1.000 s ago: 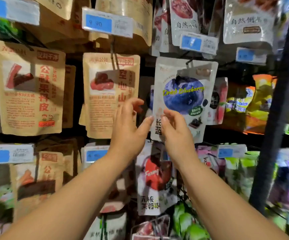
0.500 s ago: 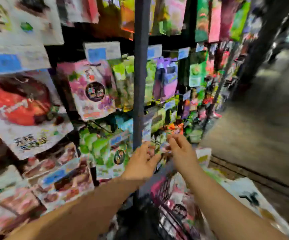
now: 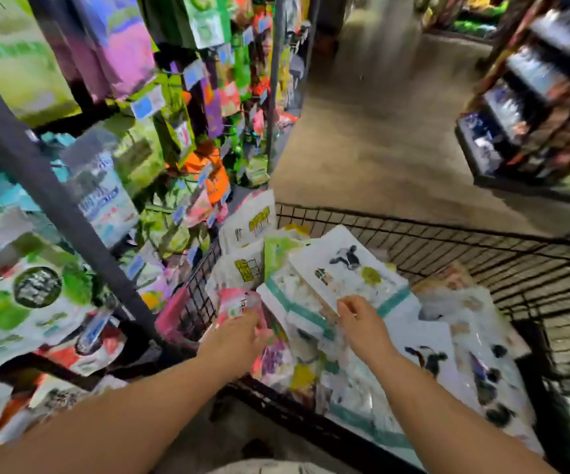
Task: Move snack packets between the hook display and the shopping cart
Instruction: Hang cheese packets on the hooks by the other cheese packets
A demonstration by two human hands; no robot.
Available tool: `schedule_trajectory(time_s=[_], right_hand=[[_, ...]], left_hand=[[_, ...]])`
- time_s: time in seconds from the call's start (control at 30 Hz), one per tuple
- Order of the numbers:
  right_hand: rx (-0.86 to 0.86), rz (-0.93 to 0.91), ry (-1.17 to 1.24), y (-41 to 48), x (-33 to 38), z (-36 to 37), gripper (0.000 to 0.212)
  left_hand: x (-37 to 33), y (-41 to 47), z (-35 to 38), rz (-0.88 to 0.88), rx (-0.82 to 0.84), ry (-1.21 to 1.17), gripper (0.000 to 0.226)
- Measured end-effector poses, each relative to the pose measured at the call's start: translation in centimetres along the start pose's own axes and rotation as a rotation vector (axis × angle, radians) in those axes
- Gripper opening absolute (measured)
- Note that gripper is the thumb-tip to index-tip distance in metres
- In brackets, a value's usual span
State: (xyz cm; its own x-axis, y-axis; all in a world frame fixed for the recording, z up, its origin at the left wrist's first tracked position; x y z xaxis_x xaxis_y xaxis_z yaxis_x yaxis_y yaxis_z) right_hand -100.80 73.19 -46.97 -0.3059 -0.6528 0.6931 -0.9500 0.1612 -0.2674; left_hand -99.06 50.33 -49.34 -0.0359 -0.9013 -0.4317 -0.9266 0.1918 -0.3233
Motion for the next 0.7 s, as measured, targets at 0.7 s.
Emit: schedule_trajectory(time_s=[0.7], right_hand=[[-0.545,0.542,0.413,2.6,-12.4,-6.1,0.048]], left_hand=[[1.7,1.7,2.1,-0.137,0.078,0.156,0.044]])
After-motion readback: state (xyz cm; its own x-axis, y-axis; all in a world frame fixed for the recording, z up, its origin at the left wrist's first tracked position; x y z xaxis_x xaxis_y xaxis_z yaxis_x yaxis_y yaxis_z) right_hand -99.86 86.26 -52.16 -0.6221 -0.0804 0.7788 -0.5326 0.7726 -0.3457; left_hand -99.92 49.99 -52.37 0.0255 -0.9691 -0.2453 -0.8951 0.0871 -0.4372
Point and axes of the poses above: each hand's wrist, its own y-axis towards the middle knuckle, its own z-axis out of the palm, x = y × z, the point moved 10 cm from there along y, towards the middle knuckle, and after that the axes turned 1 degree about y, right-handed, at the moved point
